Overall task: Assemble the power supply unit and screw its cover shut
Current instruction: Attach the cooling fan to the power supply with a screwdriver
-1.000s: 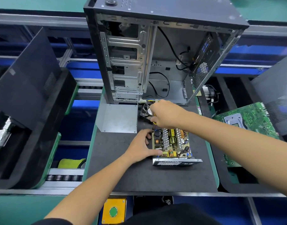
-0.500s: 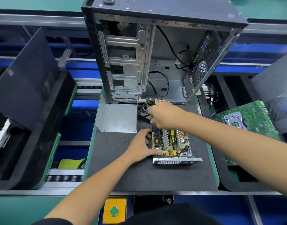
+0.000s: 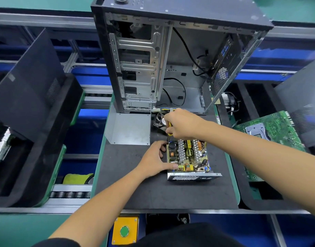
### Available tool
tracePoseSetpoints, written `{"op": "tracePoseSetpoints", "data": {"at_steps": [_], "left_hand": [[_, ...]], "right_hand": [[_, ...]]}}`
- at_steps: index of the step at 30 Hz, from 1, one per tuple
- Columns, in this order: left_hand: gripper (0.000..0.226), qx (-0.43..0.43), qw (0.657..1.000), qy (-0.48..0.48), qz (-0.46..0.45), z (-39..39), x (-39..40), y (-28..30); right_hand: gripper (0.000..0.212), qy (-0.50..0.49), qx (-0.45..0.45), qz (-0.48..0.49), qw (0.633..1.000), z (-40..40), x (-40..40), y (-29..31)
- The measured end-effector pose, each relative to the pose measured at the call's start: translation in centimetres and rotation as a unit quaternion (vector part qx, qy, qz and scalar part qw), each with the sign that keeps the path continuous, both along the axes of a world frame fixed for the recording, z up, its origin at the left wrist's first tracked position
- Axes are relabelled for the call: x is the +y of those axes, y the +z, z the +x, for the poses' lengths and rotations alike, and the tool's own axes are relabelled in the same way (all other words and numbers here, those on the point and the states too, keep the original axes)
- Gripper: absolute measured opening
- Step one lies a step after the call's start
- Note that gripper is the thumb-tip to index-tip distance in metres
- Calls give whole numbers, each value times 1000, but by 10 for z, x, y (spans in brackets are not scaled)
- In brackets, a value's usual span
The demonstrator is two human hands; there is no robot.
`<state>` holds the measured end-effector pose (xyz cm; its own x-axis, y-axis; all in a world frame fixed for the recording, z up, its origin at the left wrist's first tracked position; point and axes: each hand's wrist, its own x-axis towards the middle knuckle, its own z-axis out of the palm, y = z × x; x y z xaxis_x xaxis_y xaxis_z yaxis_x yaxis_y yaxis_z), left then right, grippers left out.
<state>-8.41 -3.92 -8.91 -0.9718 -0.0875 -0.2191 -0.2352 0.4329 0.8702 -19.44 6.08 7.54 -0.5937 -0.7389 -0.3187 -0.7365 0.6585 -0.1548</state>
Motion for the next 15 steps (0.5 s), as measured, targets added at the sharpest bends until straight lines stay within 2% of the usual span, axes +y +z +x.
{"op": "tracePoseSetpoints", "data": {"at_steps": [7,12,15], "left_hand": [[103,1,1000,1,0,0,0,0],[105,1,1000,2,-2,0,0,0],[104,-2,1000,4,-3,0,1,-1]], "right_hand": [[16,-12,-6,-12,1000,-1,1,-3],[38,-23,16,3,1000,-1,-3,-6],[36,16,51,26,998,2,-9,-7]]}}
